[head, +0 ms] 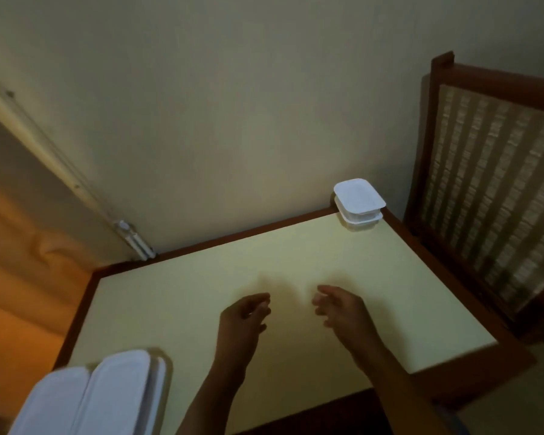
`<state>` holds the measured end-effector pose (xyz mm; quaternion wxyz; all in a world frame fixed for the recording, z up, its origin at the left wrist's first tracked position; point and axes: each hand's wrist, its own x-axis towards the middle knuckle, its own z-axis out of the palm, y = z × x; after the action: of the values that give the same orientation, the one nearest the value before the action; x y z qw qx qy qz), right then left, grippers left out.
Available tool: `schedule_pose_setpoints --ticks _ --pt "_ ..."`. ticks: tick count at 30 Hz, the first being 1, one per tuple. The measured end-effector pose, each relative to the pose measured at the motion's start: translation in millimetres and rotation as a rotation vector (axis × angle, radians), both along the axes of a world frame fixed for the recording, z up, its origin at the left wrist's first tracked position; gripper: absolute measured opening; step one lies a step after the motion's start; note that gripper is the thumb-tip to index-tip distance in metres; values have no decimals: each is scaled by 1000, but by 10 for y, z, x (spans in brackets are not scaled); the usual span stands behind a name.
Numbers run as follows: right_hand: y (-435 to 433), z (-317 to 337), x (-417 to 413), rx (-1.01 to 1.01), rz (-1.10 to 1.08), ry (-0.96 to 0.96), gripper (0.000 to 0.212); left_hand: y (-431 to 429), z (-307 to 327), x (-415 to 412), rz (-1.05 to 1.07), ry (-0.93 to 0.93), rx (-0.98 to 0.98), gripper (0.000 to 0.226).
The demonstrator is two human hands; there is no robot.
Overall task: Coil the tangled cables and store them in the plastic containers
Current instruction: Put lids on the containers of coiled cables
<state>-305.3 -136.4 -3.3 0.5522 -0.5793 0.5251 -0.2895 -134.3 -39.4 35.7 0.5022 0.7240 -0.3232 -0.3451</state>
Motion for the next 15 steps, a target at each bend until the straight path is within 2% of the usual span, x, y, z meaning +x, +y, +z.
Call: schedule_pose_setpoints --ticks 2,7,9,12,15 --pt "370 41 206 4 55 -20 62 388 84 158 52 -63 -1 20" --pt "1064 181 665 14 176 -29 74 1251 274 567 157 -356 26 20" --pt "1266 245 820 18 220 -24 69 1532 294 712 225 -490 40 18" --pt "1586 338 1107 18 292 6 48 1947 226 974 299 -661 99 21" --pt "1828 325 1391 13 343 43 50 2224 140 1163 293 -719 187 27"
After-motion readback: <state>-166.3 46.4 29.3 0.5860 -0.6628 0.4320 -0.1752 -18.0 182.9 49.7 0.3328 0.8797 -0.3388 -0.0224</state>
